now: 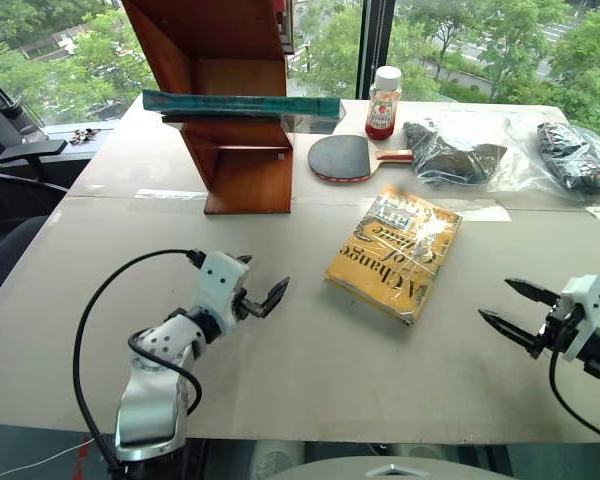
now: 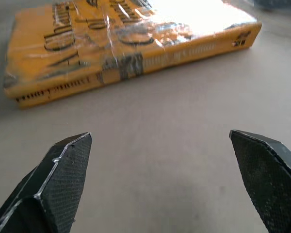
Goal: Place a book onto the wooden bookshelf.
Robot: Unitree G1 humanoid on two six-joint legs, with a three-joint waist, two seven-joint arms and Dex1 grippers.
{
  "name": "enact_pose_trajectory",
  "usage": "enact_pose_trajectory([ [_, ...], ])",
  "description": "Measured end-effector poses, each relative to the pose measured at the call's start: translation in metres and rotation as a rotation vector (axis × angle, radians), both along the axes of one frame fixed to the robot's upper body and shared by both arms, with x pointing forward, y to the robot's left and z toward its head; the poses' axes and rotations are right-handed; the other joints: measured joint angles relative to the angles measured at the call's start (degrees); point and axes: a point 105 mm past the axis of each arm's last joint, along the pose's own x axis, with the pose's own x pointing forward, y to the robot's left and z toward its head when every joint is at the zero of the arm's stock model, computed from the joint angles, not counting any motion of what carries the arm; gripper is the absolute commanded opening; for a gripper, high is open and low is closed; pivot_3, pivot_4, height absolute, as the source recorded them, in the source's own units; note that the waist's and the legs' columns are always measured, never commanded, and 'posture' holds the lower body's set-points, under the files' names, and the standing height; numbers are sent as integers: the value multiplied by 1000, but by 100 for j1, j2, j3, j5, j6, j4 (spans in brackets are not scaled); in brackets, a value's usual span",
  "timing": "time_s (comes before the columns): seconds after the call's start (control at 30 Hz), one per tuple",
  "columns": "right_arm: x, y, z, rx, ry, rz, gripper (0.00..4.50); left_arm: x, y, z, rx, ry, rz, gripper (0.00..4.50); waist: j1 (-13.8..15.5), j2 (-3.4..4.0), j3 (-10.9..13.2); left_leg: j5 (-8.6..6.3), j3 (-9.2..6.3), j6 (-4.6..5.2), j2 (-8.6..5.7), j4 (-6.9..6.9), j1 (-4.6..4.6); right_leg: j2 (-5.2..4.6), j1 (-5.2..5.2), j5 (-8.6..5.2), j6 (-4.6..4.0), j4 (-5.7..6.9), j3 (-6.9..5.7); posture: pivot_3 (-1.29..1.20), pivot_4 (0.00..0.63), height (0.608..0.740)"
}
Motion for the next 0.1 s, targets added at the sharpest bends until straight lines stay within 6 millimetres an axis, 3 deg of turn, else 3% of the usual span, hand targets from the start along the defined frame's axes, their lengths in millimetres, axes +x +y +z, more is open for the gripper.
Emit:
enact_pose_trajectory([
  [0.1,-2,3,-9,-21,-8,-19,4500,-3,-7,-5,-2,5,-36,4457,-4,0,-1,0,3,0,-1,4,-1,-2,0,0,0,0,3,0,150,740],
])
